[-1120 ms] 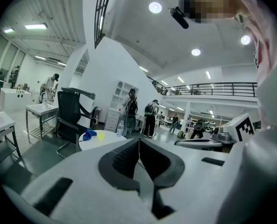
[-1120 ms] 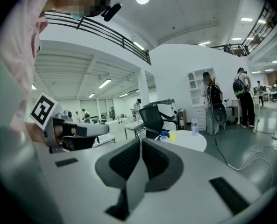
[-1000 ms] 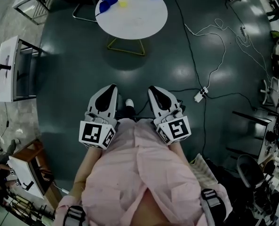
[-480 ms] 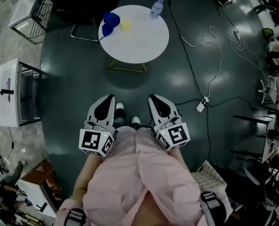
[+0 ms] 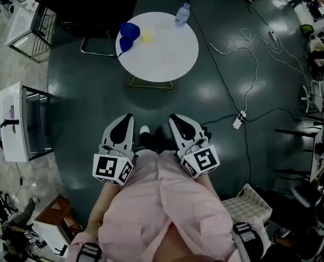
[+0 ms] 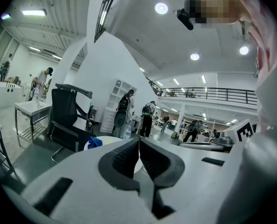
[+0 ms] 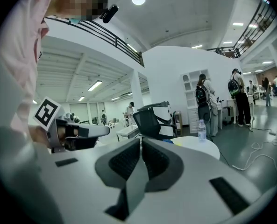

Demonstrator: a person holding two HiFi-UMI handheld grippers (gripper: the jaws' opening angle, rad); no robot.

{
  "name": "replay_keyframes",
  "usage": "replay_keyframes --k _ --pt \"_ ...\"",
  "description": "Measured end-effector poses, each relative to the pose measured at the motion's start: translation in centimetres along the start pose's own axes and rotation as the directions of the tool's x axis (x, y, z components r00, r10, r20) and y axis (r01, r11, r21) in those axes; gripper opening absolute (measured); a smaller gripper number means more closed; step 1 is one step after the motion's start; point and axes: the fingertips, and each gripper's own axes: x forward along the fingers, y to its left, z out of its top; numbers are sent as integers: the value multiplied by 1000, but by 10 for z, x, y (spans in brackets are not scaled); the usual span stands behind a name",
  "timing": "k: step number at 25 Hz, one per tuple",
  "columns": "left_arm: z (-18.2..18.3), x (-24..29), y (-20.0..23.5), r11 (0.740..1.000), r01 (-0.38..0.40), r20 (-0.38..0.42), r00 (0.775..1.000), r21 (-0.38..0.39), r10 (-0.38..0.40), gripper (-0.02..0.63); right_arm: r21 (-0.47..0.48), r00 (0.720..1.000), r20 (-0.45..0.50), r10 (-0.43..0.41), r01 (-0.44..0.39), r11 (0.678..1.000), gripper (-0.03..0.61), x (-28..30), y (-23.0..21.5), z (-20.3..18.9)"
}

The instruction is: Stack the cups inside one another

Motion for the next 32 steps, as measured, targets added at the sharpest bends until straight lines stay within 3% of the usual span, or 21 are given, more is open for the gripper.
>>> replay_keyframes --k 14,32 --pt "-5 29 25 998 -33 -49 998 -48 31 19 33 997 -76 20 -18 999 37 40 -20 -8" --pt "28 158 37 994 -95 18 995 -48 96 19 30 997 -54 61 -59 998 37 111 -144 24"
